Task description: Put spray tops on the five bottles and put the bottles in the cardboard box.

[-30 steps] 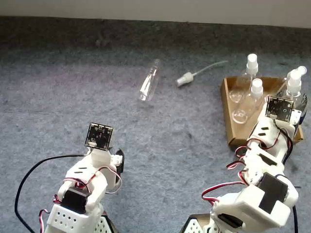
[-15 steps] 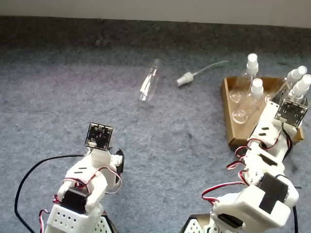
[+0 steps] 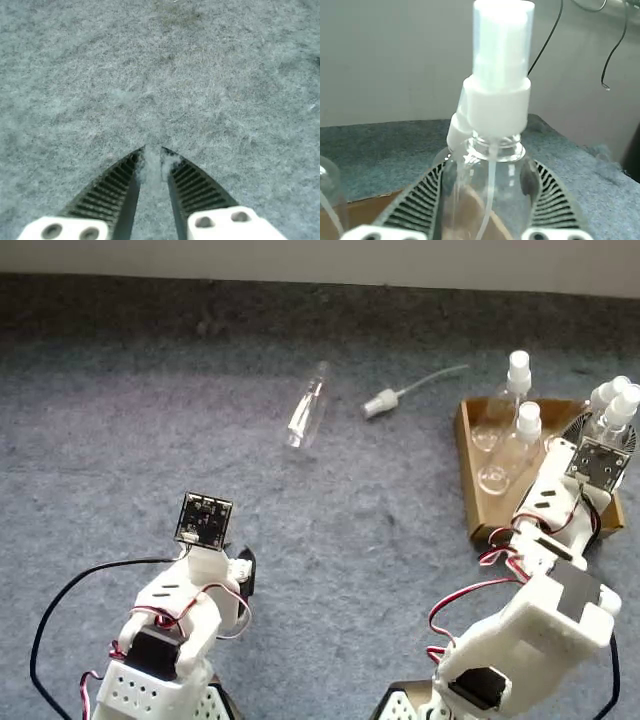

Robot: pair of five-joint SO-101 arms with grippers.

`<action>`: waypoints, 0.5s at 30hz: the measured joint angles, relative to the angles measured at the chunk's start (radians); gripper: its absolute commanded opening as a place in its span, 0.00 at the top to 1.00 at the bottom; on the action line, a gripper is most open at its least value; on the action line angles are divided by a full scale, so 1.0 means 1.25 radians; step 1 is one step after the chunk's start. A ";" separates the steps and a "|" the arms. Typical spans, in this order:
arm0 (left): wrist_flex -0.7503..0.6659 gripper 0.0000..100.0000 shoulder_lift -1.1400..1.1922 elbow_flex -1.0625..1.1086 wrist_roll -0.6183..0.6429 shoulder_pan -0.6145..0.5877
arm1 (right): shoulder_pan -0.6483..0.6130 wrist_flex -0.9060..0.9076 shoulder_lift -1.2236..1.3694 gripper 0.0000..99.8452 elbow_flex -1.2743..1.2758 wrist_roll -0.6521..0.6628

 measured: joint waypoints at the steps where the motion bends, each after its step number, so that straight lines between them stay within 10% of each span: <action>1: 0.000 0.99 0.000 0.000 0.000 0.000 | 0.000 -0.029 0.018 0.89 -0.002 0.000; 15: 0.000 0.99 0.000 0.000 0.000 0.000 | 0.000 -0.092 0.152 0.89 -0.016 -0.076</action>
